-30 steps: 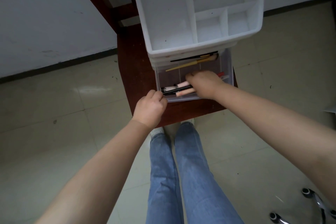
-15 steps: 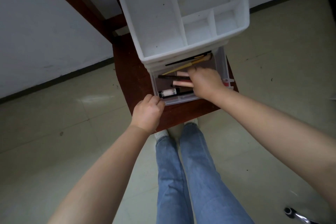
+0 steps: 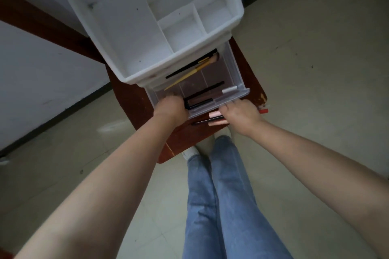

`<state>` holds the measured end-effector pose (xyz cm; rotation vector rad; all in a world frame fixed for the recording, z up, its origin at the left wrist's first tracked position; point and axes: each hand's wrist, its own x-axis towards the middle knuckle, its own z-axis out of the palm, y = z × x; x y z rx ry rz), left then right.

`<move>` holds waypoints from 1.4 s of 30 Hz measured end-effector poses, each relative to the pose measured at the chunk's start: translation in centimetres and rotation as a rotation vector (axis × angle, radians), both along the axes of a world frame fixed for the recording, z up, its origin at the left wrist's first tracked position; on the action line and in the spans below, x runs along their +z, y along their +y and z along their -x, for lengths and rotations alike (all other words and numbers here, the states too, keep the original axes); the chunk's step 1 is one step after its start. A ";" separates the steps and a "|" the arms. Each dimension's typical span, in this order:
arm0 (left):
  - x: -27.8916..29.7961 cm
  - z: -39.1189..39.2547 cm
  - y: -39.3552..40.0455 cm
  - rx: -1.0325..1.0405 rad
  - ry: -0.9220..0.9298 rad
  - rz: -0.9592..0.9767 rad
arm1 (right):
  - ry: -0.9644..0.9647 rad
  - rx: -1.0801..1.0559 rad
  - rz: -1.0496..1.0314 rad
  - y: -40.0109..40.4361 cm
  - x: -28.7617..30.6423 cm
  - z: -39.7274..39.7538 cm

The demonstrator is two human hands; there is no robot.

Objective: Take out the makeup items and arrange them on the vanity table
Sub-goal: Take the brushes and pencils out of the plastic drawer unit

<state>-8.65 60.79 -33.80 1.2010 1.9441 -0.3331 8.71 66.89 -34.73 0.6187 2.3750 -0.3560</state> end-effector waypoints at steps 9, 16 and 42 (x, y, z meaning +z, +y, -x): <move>0.2 0.0 1.3 -0.047 -0.076 0.202 | 0.058 0.073 0.005 0.3 0.1 -0.3; 1.4 -1.2 2.2 0.006 -0.108 -0.117 | 0.080 0.075 0.023 0.3 -0.4 -0.5; -0.5 0.1 2.9 -0.127 -0.077 -0.056 | 0.103 0.141 0.024 0.7 -0.8 -0.7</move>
